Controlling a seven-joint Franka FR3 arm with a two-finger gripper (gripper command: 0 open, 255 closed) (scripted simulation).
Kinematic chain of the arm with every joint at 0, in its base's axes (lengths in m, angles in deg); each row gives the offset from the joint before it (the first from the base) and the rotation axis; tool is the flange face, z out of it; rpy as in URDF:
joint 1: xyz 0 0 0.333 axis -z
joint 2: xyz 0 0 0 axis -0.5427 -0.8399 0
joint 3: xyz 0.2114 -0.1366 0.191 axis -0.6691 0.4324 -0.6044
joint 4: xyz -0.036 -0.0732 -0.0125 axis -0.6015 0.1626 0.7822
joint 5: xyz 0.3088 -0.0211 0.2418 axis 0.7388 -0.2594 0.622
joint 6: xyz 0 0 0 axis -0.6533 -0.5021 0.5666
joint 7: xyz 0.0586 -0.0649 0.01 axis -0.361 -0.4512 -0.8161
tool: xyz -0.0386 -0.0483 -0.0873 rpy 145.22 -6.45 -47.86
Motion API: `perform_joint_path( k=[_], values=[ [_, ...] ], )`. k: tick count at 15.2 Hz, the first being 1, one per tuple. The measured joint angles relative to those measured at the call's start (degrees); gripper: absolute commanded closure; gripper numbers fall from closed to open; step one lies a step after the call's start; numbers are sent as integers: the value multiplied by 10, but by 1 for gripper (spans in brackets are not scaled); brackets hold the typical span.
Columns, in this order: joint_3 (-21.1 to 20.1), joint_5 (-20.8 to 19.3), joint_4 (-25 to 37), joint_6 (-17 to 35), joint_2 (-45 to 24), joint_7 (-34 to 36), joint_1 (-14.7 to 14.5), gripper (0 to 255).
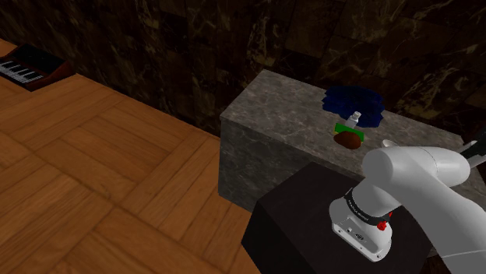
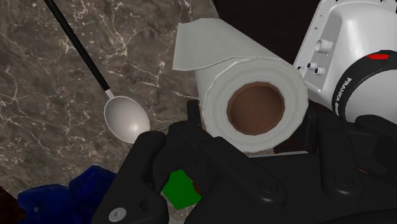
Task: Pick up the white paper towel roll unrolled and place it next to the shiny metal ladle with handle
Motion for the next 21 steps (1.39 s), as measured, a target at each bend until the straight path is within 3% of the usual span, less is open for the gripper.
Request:
perform_joint_path(
  k=[11,18,19,21],
  values=[
    [79,-73,-74,25,49,-9,41,255],
    [86,-80,-81,27,54,-10,47,255],
    [86,-80,-81,27,54,-10,47,0],
    [86,-80,-81,27,54,-10,47,0]
  ],
)
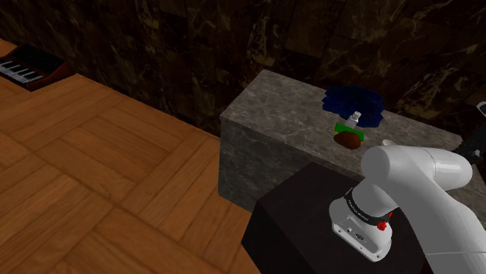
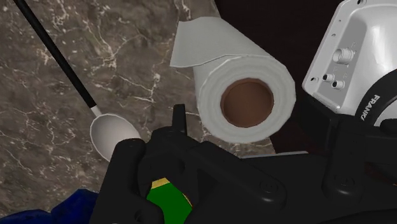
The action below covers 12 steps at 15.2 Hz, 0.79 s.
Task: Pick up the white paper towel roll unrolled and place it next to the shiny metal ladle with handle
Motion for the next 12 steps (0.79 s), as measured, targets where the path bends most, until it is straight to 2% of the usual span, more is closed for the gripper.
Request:
perform_joint_path(
  k=[4,9,12],
  values=[
    [0,0,0,0,0,0,0,0],
    [-64,57,57,-22,-34,5,-32,0],
    [-71,64,61,-25,-35,5,-33,0]
  ],
)
